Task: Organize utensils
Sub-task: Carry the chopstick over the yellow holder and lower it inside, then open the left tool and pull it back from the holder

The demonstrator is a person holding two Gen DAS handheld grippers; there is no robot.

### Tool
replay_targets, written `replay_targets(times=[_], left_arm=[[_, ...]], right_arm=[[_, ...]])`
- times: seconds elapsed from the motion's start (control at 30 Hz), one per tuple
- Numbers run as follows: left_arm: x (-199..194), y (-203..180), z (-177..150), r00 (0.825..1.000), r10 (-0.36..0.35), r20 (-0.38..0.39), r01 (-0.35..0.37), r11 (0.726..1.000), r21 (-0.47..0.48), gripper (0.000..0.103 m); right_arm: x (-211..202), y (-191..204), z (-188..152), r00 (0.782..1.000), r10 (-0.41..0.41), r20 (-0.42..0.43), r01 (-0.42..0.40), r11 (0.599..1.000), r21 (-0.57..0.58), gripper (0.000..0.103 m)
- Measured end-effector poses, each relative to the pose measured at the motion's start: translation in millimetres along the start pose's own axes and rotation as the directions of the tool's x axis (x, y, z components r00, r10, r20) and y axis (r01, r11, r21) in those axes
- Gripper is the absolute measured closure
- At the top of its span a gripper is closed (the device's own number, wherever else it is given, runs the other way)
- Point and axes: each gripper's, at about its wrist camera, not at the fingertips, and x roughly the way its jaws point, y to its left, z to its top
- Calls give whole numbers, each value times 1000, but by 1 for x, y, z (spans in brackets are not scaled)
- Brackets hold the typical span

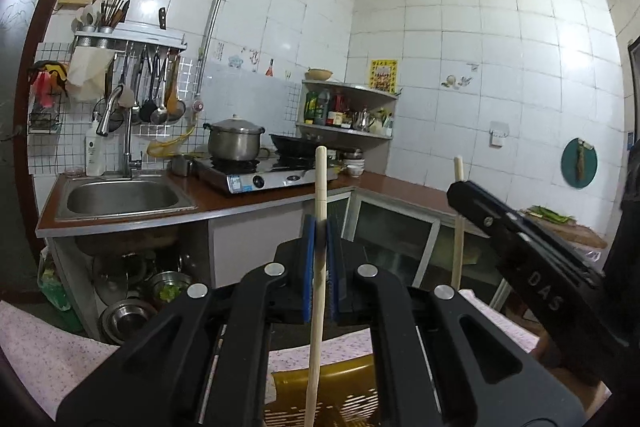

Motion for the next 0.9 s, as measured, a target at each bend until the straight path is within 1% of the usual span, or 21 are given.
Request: replay_targets(times=[0.1, 0.2, 0.3, 0.4, 0.57, 0.73, 0.8, 0.83, 0.87, 0.9], left_arm=[[6, 1, -19, 999, 30, 16, -31, 999, 33, 99], [12, 4, -41, 999, 53, 13, -54, 997, 59, 99], [13, 12, -55, 999, 53, -3, -53, 998, 43, 99], [13, 20, -65, 998, 61, -13, -60, 998, 28, 99], [4, 23, -81, 996, 82, -23, -81, 996, 44, 98], [-8, 24, -85, 994, 103, -47, -100, 993, 56, 98], [-16, 24, -85, 993, 100, -61, -96, 993, 62, 98], [-23, 25, -84, 992, 104, -66, -100, 993, 62, 94], [-30, 26, -83, 992, 110, -69, -106, 993, 56, 85], [-37, 27, -83, 991, 113, -69, -110, 993, 51, 78]], right_arm=[[5, 0, -15, 1000, -7, 4, 7, 1000, -16, 97], [7, 0, -31, 1000, -7, -2, 7, 1000, -22, 97], [5, 1, -48, 1000, -10, -2, 10, 999, -40, 97], [1, 2, -63, 1000, 0, -10, -1, 999, -47, 97], [-9, -1, -85, 999, 7, -37, -9, 998, -60, 97], [-14, -4, -98, 995, 17, -102, -22, 998, -52, 96], [-19, -5, -99, 992, 14, -123, -20, 998, -54, 96], [-23, -6, -97, 991, 12, -135, -19, 998, -52, 96], [-27, -7, -96, 989, 9, -146, -16, 999, -47, 96], [-29, -8, -95, 988, 5, -153, -12, 999, -42, 95]])
